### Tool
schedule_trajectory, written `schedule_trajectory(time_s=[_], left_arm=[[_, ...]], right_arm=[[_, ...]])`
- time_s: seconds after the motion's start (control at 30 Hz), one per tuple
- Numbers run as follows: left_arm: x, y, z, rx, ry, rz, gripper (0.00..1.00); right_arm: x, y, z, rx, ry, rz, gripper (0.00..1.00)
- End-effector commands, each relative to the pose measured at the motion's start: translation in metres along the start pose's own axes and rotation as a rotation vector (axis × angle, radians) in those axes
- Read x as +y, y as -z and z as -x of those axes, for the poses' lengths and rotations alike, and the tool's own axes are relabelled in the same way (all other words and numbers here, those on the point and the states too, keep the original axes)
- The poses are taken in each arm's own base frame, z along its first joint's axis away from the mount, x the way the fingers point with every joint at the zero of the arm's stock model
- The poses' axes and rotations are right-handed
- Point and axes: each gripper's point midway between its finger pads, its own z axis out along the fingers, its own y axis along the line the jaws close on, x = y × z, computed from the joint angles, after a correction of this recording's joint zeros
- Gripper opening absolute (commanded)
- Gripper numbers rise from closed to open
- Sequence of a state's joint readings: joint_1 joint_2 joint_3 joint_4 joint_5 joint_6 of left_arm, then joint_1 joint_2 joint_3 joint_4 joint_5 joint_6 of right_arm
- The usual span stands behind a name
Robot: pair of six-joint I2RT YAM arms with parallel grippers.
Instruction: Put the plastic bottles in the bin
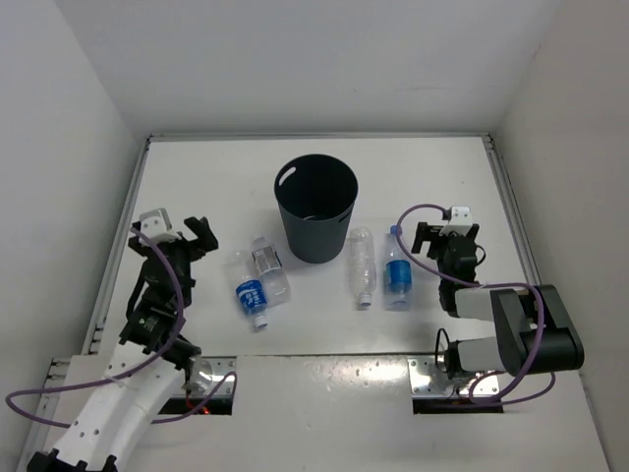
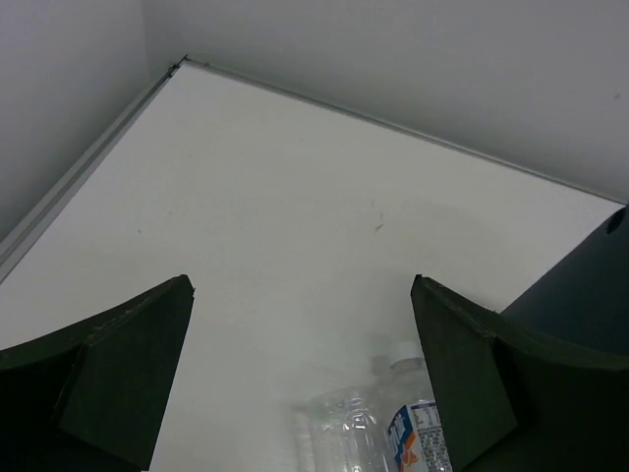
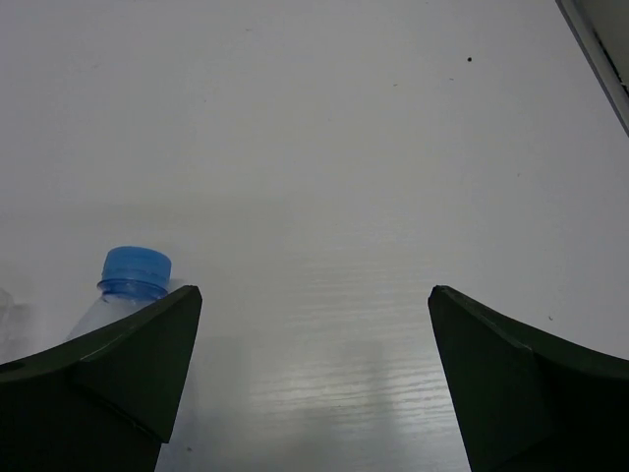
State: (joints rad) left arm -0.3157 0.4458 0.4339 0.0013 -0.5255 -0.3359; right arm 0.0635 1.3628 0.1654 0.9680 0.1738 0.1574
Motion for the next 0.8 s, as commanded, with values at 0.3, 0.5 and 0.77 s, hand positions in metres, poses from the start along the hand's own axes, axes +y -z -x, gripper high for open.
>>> schedule_trajectory(time_s=[0.3, 0.5, 0.77], left_arm=[[0.058, 0.024, -0.001, 0.081, 0.240, 0.428, 1.00], [0.062, 0.020, -0.009, 0.118, 0.187, 0.470, 1.00], [0.005, -0.005, -0.044, 0.321, 0.028, 0.170, 1.00]], right_arm=[[0.004, -0.006, 0.025, -0.083, -0.012, 0.001, 1.00], [0.004, -0.006, 0.025, -0.083, -0.012, 0.001, 1.00], [0.001, -0.006, 0.025, -0.083, -0.012, -0.017, 1.00]])
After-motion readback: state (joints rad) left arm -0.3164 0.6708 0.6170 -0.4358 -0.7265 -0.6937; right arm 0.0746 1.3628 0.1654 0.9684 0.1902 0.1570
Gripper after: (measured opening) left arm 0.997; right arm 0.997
